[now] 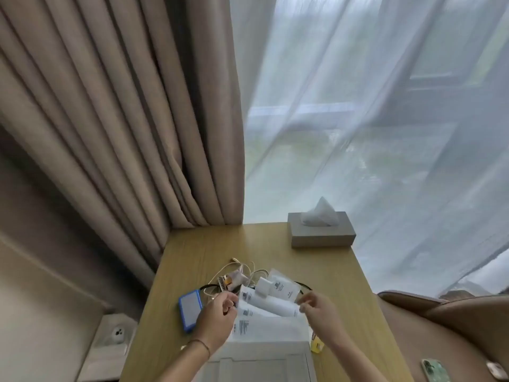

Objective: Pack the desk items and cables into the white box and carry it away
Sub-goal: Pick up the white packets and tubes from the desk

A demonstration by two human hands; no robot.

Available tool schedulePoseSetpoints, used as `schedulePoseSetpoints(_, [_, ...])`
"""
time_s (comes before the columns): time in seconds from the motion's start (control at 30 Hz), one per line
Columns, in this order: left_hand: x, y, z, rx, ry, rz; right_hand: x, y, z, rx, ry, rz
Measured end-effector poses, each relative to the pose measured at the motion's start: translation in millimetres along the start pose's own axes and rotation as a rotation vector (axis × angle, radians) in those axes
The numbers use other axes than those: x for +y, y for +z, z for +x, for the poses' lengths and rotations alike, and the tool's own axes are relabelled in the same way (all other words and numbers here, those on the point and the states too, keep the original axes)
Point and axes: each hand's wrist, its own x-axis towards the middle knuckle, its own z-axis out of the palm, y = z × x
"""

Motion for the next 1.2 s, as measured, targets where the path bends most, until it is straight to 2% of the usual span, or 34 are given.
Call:
schedulePoseSetpoints(0.2, [-0.5, 21.7, 18.5, -0.112, -0.028, 0.102, 10.3, 24.9, 37.8, -0.115, -0.051, -0.199])
schedulePoseSetpoints(0.4, [-9.3, 30.8, 28.2, -0.167, -0.031, 0.164, 16.3, 52.7, 59.0, -0.336, -0.253, -0.598])
schedulePoseSetpoints(0.5, [-13.5, 29.8, 30.2, -0.179, -0.035, 0.187, 20.9, 60.0, 66.6, -0.376, -0.365, -0.802])
schedulePoseSetpoints(0.57, [-16.5, 28.2, 32.3, -0.179, -0.043, 0.195, 24.4, 62.1, 69.6, -0.387, -0.383, -0.852])
schedulePoseSetpoints(0.67, [-20.6, 26.7, 34.9, -0.161, -0.051, 0.194, 23.9, 59.3, 72.2, -0.433, -0.372, -0.812])
schedulePoseSetpoints(0.77, [-19.2, 24.6, 37.3, -0.114, -0.024, 0.204, 21.4, 46.5, 76.1, -0.447, -0.344, -0.662])
schedulePoseSetpoints(0.93, [-14.8, 26.4, 40.7, 0.002, 0.097, 0.245, 15.5, 8.6, 76.7, -0.316, -0.184, -0.311])
schedulePoseSetpoints(1.1, [-7.2, 46.5, 52.0, -0.2, 0.284, 0.426, 14.6, -14.8, 64.7, -0.247, 0.027, -0.006])
schedulePoseSetpoints(1.2, [-0.5, 62.6, 61.4, -0.345, 0.387, 0.608, 9.7, -24.8, 54.3, -0.269, 0.039, 0.123])
